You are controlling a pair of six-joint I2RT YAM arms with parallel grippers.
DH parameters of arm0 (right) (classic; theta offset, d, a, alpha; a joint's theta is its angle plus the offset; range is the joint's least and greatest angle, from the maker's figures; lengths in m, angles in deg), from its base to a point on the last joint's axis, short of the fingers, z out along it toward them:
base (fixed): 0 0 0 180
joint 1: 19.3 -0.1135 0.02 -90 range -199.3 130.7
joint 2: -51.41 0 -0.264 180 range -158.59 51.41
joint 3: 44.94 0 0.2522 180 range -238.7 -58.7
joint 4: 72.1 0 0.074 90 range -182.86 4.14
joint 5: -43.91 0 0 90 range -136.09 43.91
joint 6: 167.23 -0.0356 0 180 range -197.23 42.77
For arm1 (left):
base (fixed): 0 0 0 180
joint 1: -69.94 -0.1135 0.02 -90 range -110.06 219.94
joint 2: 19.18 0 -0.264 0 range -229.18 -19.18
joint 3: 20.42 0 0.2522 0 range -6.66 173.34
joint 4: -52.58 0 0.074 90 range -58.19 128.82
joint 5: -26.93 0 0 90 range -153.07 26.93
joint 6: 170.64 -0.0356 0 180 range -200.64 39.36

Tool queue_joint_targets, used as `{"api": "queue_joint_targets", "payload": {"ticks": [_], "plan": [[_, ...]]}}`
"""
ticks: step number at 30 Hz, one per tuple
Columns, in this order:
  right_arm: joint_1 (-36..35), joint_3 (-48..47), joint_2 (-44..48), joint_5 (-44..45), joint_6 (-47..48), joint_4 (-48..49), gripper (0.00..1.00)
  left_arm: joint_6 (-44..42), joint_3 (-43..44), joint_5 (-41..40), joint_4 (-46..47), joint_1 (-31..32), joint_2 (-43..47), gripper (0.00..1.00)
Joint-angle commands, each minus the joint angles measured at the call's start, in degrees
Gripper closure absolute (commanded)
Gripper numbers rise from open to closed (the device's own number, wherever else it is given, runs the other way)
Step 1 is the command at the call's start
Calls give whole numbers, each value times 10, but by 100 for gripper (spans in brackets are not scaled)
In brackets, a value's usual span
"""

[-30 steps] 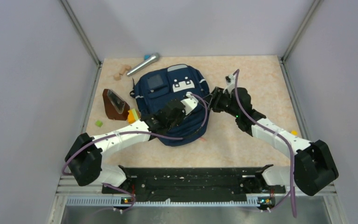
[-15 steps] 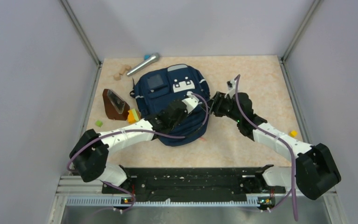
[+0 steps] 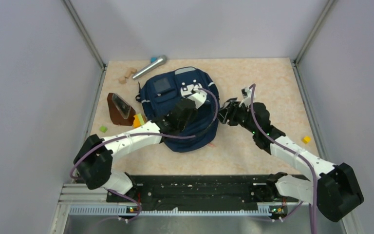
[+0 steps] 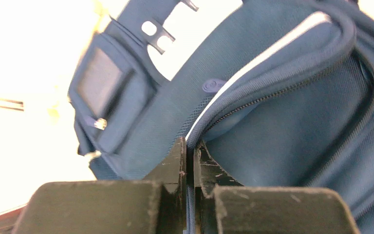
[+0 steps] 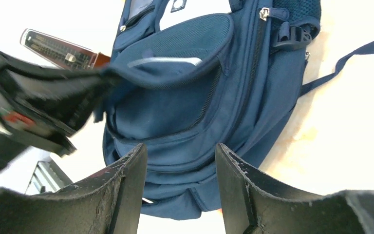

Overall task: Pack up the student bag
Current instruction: Unzip the student bag at the center of the board, then pick up the stationery from the center of the board.

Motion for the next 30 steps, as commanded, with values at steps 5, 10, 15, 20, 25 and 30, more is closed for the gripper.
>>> {"api": "queue_joint_targets", "payload": {"ticks": [5, 10, 15, 20, 25, 30], "plan": [[7, 39, 14, 16, 45, 3, 47, -58, 160, -104, 26, -69, 28, 100], [7, 63, 1, 20, 42, 12, 46, -70, 247, -63, 13, -140, 4, 100], [6, 77, -33, 34, 47, 40, 46, -64, 300, -5, -9, -191, -25, 100], [-15, 89, -100, -2, 80, 122, 47, -20, 354, 47, -50, -225, -50, 100], [-96, 75, -148, 49, 147, 132, 48, 4, 356, 89, -57, -226, -46, 100], [-148, 62, -189, 84, 199, 134, 48, 24, 356, 125, -71, -226, -33, 100]]}}
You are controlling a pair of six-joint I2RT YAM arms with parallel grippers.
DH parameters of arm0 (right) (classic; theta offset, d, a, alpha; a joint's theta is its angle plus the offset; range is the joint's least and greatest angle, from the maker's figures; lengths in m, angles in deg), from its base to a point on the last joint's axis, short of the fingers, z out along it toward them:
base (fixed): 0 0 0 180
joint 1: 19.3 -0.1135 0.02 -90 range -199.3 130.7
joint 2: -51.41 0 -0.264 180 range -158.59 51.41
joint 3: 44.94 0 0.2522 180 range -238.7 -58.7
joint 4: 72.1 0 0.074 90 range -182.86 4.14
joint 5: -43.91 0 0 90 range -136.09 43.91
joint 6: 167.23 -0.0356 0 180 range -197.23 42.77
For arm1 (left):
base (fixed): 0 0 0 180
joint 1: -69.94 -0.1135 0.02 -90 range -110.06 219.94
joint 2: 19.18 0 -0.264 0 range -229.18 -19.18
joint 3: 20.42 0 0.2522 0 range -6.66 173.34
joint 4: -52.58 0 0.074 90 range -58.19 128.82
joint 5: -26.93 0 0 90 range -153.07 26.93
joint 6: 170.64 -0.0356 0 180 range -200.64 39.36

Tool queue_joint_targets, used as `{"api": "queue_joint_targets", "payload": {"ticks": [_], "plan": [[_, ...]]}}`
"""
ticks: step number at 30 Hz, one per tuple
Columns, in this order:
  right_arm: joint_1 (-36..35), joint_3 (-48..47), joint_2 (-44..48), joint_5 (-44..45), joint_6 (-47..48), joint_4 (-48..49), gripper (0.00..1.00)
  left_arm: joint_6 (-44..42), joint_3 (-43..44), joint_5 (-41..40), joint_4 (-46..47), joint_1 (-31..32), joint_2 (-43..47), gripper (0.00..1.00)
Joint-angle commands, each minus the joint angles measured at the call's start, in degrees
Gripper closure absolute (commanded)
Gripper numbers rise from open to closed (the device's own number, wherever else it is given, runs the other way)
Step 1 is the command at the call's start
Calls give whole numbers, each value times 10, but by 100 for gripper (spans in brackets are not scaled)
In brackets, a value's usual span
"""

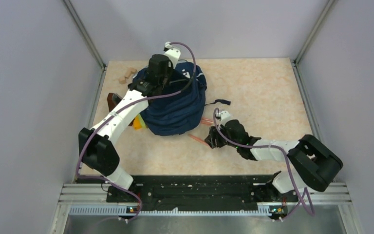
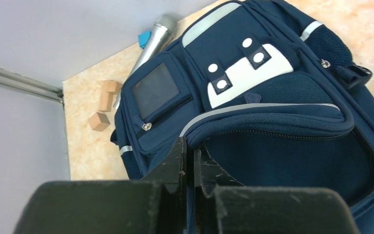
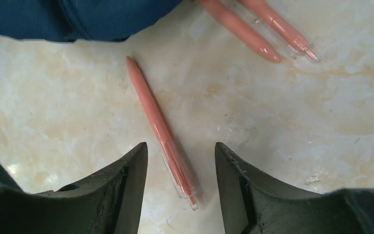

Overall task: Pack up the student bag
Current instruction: Pick up the stationery from the center of the board.

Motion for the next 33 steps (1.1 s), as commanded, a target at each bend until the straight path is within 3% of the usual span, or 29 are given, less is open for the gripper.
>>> {"api": "queue_joint_targets", "payload": {"ticks": [1, 13, 23, 27, 33], "plan": [[-39, -33, -35, 52, 79, 28, 48, 35, 54, 17, 89, -5, 43, 100], [-108, -90, -102, 142, 160, -54, 54, 67, 47, 71, 24, -5, 52, 100], [-134, -100, -120, 143, 159, -87, 57, 87, -19, 98, 8, -5, 100, 100], [-134, -112, -121, 151, 155, -110, 78, 101, -55, 110, 4, -5, 135, 100], [-135, -99, -51, 142, 139, -142, 98, 120, -113, 136, 17, -4, 171, 100]]}}
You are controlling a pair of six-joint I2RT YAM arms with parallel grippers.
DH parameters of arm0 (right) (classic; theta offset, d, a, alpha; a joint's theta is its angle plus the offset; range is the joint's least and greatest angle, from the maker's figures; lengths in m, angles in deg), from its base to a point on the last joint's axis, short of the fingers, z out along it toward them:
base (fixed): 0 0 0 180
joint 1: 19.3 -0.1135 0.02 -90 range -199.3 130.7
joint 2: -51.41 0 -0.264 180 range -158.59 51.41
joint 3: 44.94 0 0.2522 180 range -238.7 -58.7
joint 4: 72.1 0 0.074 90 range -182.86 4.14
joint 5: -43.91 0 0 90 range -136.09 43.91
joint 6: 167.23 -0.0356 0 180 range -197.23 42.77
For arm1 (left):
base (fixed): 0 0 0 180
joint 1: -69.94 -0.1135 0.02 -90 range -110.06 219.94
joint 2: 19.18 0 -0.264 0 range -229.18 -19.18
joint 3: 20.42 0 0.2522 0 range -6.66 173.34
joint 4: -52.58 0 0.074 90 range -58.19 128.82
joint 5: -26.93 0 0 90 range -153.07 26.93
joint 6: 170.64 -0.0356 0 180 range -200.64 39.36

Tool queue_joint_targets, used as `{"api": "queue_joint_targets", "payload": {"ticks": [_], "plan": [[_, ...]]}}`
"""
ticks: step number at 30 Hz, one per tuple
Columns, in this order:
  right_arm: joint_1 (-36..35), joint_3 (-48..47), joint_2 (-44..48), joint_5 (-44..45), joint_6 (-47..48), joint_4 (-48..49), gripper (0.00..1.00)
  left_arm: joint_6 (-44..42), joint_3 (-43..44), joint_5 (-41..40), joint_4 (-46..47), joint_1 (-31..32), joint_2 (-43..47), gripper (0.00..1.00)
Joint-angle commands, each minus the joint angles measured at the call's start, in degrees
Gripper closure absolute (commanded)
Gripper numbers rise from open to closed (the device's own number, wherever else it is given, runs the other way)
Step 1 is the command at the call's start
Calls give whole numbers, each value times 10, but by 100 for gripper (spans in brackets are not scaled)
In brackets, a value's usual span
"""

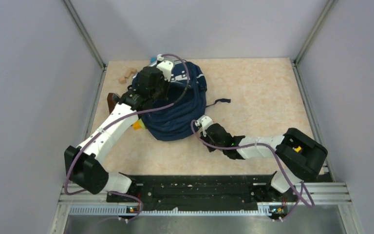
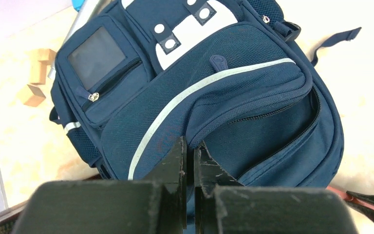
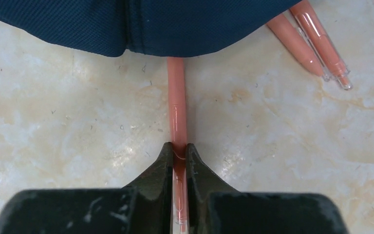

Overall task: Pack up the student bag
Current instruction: Pick up the stationery from the center of the board.

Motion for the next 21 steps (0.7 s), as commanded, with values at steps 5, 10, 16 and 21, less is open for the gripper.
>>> {"api": "queue_joint_targets", "payload": {"ticks": [5, 10, 16, 21], "plan": [[-7, -18, 127, -34, -46, -142, 100, 51, -27, 33, 76, -1, 56, 100], [-5, -73, 175, -65, -101, -302, 100, 55, -35, 6, 72, -1, 50, 100], [-5, -97, 215, -108, -148, -412, 100, 46, -46, -12, 80, -1, 69, 100], [-5, -138, 258, -154, -229, -367, 100, 43, -50, -9, 82, -1, 73, 100]]}}
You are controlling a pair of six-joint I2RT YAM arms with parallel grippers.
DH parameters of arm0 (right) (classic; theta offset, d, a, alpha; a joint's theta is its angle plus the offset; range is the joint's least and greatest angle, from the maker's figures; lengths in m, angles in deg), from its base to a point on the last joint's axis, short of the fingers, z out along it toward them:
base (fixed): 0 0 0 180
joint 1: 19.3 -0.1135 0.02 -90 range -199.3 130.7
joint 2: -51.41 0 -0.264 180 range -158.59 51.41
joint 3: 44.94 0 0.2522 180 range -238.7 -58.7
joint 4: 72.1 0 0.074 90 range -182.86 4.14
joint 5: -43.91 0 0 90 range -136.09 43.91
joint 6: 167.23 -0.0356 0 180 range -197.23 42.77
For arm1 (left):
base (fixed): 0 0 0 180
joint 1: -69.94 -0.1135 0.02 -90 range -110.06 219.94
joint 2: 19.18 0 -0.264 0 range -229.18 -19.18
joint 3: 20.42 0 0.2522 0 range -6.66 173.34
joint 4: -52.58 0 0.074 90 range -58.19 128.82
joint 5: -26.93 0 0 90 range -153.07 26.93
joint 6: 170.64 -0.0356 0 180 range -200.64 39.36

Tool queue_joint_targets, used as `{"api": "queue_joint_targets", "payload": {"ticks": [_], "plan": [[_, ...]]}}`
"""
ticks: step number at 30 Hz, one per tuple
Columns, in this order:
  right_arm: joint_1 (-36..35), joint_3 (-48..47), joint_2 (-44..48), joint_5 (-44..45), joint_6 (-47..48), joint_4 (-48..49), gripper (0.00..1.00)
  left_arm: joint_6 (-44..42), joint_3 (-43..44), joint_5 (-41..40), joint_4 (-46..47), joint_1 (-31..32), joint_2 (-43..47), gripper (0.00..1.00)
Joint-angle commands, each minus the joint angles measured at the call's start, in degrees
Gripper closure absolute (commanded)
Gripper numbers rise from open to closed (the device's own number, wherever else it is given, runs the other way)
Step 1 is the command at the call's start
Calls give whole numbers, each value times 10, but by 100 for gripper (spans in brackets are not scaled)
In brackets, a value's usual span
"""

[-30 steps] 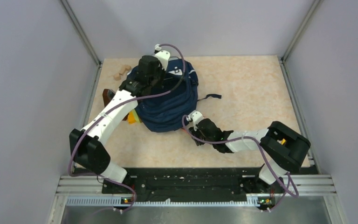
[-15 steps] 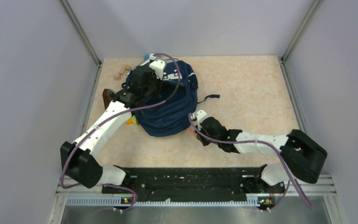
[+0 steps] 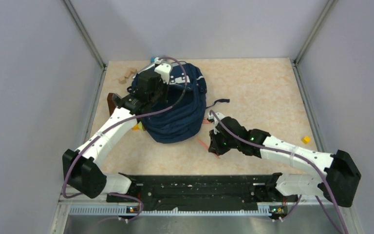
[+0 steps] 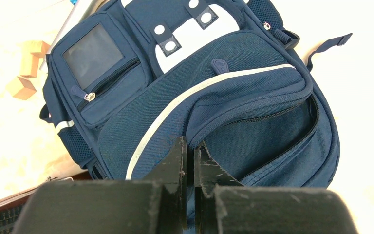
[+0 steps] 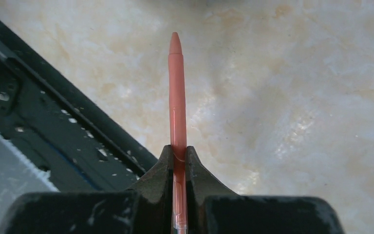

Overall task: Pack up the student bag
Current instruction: Pick up the stationery from the center of the board, then place the stationery in the student bag.

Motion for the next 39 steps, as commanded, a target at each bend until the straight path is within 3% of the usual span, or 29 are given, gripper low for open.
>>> {"api": "queue_joint_targets", "payload": {"ticks": [1, 6, 11, 21, 24, 27, 33, 39], "plan": [[-5, -60, 39, -48, -107, 50, 100, 13, 3, 0, 54, -1, 40, 100], [-6, -86, -42, -57, -240, 236, 100, -1, 1, 21, 52, 0, 42, 100], [-7, -112, -112, -5, -318, 338, 100, -5, -2, 36, 55, 1, 41, 100], [-7, -145, -201, 155, -433, 382, 100, -4, -4, 48, 54, 0, 40, 100], [-5, -174, -236, 215, -487, 355, 100, -3, -4, 52, 55, 0, 43, 100], [7, -216, -286, 221, -544, 309, 100, -2, -5, 59, 55, 1, 48, 100], [13, -292, -360, 281, -580, 292, 100, -6, -7, 57, 55, 1, 48, 100], [15, -338, -435, 368, -577, 348, 100, -7, -7, 56, 55, 1, 51, 100]]}}
